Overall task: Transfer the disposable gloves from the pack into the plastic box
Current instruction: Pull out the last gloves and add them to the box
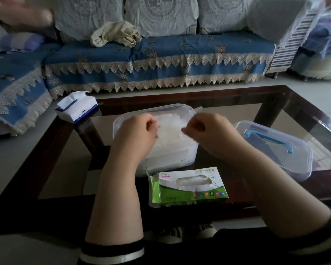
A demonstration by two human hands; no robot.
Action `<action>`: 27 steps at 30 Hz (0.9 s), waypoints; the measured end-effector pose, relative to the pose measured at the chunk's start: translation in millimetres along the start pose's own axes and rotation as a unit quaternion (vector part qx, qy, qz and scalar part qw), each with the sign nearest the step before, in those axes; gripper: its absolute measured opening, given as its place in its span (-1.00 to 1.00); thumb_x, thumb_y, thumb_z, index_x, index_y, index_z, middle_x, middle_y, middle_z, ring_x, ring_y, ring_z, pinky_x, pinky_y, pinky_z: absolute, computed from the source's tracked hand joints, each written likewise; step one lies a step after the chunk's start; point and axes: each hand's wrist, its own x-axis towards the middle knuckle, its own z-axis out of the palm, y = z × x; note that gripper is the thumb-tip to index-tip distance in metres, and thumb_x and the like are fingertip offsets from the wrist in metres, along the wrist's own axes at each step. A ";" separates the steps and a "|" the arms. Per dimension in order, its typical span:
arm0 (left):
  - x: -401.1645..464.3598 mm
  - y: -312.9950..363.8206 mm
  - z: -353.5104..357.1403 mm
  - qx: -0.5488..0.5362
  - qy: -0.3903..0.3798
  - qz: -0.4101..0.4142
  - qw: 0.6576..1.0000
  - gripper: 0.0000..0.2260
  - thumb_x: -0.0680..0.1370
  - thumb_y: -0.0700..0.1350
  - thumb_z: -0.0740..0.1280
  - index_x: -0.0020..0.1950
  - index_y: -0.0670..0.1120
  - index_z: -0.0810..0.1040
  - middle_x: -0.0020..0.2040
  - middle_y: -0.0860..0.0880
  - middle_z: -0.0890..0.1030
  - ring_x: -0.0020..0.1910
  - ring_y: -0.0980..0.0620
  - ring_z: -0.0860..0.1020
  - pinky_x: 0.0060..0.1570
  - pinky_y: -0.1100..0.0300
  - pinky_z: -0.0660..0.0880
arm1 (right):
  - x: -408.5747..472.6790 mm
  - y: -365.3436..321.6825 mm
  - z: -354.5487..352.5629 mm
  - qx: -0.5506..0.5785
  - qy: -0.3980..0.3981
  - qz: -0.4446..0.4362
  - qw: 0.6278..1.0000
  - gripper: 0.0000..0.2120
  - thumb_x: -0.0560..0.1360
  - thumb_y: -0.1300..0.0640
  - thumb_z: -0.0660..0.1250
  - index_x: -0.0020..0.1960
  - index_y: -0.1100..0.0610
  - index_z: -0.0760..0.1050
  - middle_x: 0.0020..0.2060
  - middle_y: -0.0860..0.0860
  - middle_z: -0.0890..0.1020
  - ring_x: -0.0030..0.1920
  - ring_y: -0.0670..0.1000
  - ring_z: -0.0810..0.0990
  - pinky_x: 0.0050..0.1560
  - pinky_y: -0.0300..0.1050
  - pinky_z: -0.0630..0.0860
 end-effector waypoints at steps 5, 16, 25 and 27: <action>-37.8 -2.6 21.9 0.008 -0.279 -0.052 0.959 -0.79 0.52 -0.03 0.43 0.15 0.06 0.58 0.03 0.13 0.63 -0.01 0.12 0.59 0.13 0.07 0.54 | -24.6 22.3 38.7 -0.095 -0.187 0.052 0.976 -0.68 0.43 -0.16 0.41 0.07 0.02 0.56 0.00 -0.03 0.59 0.02 0.01 0.56 0.05 -0.05 0.53; -54.1 -21.2 86.2 0.114 -0.283 -0.001 0.952 -0.37 0.45 -0.01 0.50 0.46 0.07 0.32 0.41 0.02 0.37 0.42 -0.04 0.23 0.38 -0.01 0.30 | -31.6 43.6 75.9 -0.047 -0.211 0.039 0.976 -0.80 0.42 -0.02 0.45 0.02 -0.06 0.59 0.13 0.00 0.47 0.22 0.07 0.36 0.22 0.06 0.41; -53.0 -27.3 90.5 0.110 -0.270 -0.015 0.956 -0.44 0.43 -0.05 0.50 0.40 0.06 0.40 0.35 -0.02 0.42 0.40 -0.05 0.28 0.32 0.02 0.36 | -29.9 40.5 68.3 0.024 -0.119 0.056 0.991 -0.87 0.47 0.02 0.41 -0.07 0.06 0.65 -0.12 -0.02 0.63 -0.06 0.03 0.58 -0.01 -0.02 0.53; -51.1 -26.9 93.4 0.147 -0.277 -0.002 0.950 -0.48 0.42 -0.01 0.49 0.34 0.00 0.43 0.31 -0.05 0.45 0.35 -0.10 0.35 0.27 0.01 0.41 | -31.3 36.2 60.8 0.058 -0.078 0.040 0.994 -0.92 0.48 0.05 0.39 -0.11 0.04 0.62 -0.18 -0.06 0.63 -0.10 0.00 0.58 -0.04 -0.06 0.53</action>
